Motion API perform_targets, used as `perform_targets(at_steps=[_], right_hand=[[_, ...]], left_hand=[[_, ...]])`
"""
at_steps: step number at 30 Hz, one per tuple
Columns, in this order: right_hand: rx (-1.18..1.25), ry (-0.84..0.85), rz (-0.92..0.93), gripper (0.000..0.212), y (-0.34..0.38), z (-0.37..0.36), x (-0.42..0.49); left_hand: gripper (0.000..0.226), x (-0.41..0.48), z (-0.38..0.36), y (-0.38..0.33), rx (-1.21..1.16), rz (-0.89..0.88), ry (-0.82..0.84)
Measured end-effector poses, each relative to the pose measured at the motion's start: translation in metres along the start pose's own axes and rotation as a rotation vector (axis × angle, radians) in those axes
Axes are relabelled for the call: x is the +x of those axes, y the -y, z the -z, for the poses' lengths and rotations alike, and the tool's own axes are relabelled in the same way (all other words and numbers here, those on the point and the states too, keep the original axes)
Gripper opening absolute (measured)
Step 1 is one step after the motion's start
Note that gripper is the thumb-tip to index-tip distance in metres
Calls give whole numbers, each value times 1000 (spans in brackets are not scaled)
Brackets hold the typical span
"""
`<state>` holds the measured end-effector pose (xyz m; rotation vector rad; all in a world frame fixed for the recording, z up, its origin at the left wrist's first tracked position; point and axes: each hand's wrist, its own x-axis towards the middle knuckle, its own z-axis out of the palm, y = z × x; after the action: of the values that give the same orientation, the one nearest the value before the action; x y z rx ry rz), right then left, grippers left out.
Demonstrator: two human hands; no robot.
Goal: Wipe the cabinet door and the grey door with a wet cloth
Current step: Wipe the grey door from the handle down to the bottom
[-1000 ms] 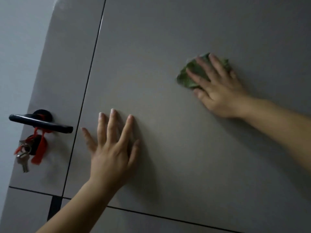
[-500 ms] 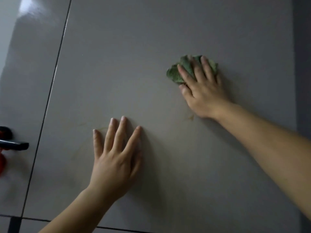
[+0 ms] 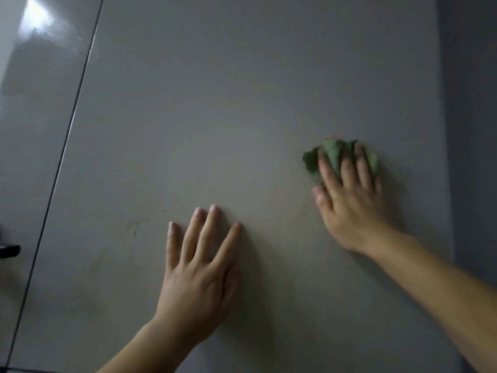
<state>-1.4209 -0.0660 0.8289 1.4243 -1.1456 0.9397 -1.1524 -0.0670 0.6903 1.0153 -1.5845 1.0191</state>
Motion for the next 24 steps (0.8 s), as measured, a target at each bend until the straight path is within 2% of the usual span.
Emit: perform_targets(at_steps=[2, 4, 6, 8, 11, 13, 16, 20, 22, 24], right_hand=[[-36, -12, 193, 65, 14, -4, -40], [-57, 44, 380, 64, 15, -4, -68], [-67, 57, 448, 64, 2, 0, -64], [-63, 35, 322, 63, -12, -1, -47], [45, 49, 3, 64, -16, 0, -30], [64, 59, -81, 67, -4, 0, -21], [84, 73, -80, 70, 23, 10, 27], [135, 131, -112, 63, 64, 21, 132], [134, 149, -45, 63, 91, 22, 160], [92, 168, 99, 62, 115, 21, 159]], left_hand=[[65, 0, -2, -3, 7, 12, 14], [66, 0, -2, -4, 17, 17, 20], [66, 0, -1, -4, 17, 18, 17], [65, 0, -1, -5, 10, 18, 15], [64, 1, 0, -6, 7, 22, 18], [64, 3, 1, -5, 11, 20, 17], [65, 4, 1, -3, 17, 16, 22], [68, 2, -1, -1, 34, 3, 42], [69, 2, -1, 0, 41, 3, 54], [70, 2, 0, 0, 52, 2, 58]])
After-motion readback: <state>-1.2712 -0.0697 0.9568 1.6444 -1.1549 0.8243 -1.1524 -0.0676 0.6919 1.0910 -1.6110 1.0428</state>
